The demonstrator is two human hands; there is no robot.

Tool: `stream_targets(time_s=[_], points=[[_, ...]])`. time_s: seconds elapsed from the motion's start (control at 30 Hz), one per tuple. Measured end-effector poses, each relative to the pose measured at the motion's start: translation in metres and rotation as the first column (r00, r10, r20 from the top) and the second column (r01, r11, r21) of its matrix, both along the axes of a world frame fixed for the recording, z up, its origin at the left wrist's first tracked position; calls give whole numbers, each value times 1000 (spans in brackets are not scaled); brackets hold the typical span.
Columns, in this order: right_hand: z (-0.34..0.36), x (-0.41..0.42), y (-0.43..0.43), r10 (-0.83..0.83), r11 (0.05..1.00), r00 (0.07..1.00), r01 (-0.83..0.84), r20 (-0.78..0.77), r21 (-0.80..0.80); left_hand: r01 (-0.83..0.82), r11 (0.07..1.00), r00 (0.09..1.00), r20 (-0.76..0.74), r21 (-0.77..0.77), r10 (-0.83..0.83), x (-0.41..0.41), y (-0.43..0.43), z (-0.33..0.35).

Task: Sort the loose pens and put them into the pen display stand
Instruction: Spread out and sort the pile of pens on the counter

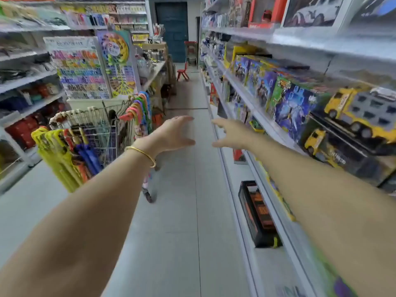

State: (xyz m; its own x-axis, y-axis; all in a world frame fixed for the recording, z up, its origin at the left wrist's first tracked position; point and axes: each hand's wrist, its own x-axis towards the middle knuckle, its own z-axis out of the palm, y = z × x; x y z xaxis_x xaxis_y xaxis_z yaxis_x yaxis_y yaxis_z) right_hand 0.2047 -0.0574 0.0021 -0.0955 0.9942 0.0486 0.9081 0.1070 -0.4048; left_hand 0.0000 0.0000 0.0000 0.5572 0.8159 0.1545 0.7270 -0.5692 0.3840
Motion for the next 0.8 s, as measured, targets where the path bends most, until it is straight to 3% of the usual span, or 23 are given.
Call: stream_targets(time_s=[0.23,0.43,0.8], points=[[-116,13,49,-74,981,988,48,-134,-191,-41,952,998,37,-302,55,0,49,-117],[-188,40,171,-83,957,982,31,-170,-289,-82,883,996,-12,-462,86,26,165,-195],[-210,106,452,-52,897,986,-23,-157,-441,-144,809,987,-27,-569,157,99,439,-211]])
